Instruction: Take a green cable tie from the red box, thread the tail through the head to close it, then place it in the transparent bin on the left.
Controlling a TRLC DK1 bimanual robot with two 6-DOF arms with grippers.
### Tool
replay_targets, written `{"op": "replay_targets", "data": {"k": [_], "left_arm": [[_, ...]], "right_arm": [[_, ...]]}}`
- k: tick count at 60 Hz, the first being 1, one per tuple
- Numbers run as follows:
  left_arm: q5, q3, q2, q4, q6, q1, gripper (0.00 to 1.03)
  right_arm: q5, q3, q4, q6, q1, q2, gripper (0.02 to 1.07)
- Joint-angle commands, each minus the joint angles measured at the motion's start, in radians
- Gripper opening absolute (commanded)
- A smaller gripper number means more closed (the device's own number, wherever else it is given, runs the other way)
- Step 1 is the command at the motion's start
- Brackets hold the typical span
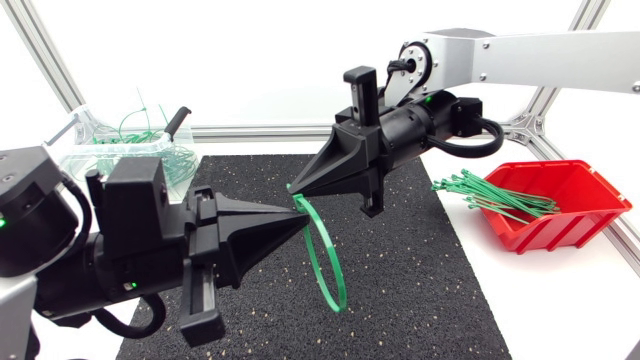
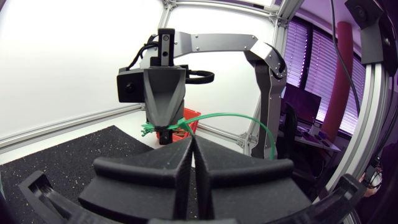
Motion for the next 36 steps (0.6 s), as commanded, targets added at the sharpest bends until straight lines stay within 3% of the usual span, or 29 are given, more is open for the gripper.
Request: {"op": "replay_targets", "data": {"k": [1, 19, 36], "left_arm": [[0.053, -0.005, -0.015, 0.019, -0.007, -0.024, 0.04], [0.053, -0.001, -0.012, 0.02, -0.007, -0.019, 0.04], [0.055, 0.015, -0.002, 0.02, -0.008, 0.012, 0.04]], "right_arm": [[-0.008, 0.042, 0.024, 0.008, -0.018, 0.06, 0.07], [-0.008, 0.058, 0.024, 0.011, -0.014, 0.069, 0.08], [-0.005, -0.012, 0.024, 0.013, -0.021, -0.049, 0.08]]}}
